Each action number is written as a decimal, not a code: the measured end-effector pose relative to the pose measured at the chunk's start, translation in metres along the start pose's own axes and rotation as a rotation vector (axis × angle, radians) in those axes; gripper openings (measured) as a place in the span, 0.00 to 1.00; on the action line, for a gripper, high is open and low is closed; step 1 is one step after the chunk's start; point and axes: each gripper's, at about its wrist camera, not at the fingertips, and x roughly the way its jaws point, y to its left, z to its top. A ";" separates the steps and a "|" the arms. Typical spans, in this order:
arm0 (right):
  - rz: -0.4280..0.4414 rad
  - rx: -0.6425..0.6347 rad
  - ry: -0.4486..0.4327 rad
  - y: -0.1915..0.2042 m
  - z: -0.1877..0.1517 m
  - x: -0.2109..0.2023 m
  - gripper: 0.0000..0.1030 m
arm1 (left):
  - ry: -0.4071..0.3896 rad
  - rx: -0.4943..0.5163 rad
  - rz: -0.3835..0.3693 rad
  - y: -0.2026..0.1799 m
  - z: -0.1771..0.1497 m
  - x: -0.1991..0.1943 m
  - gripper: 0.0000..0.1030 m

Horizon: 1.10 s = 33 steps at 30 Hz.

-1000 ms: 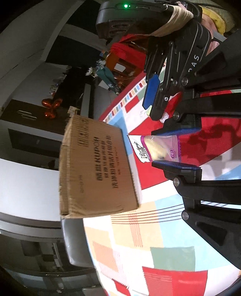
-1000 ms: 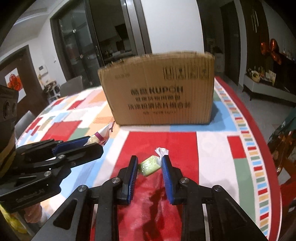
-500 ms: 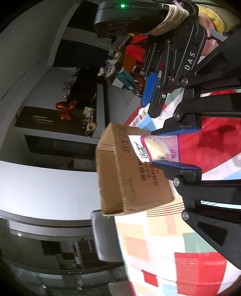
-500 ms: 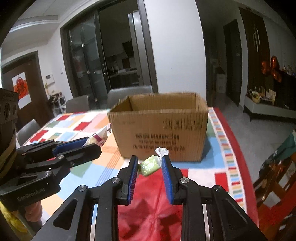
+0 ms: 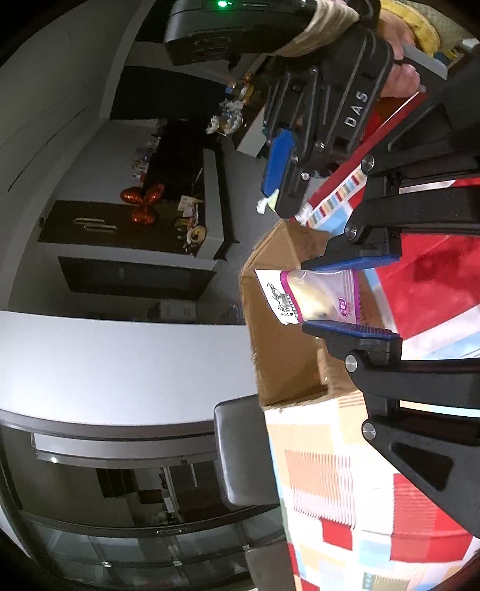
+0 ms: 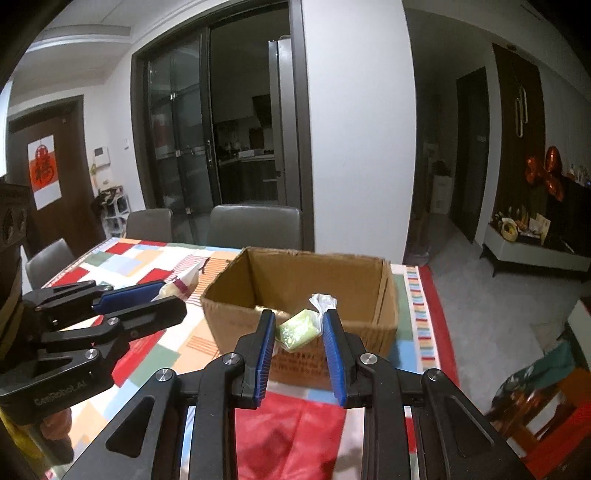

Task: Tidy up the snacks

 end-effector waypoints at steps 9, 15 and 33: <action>-0.003 0.007 0.073 -0.018 0.041 0.028 0.27 | 0.070 -0.002 0.002 0.012 0.039 0.032 0.24; -0.011 0.013 0.121 -0.025 0.055 0.050 0.27 | 0.130 -0.027 -0.026 0.020 0.047 0.057 0.24; -0.087 0.069 0.255 -0.046 0.046 0.086 0.59 | 0.221 -0.079 0.170 0.030 0.047 0.082 0.69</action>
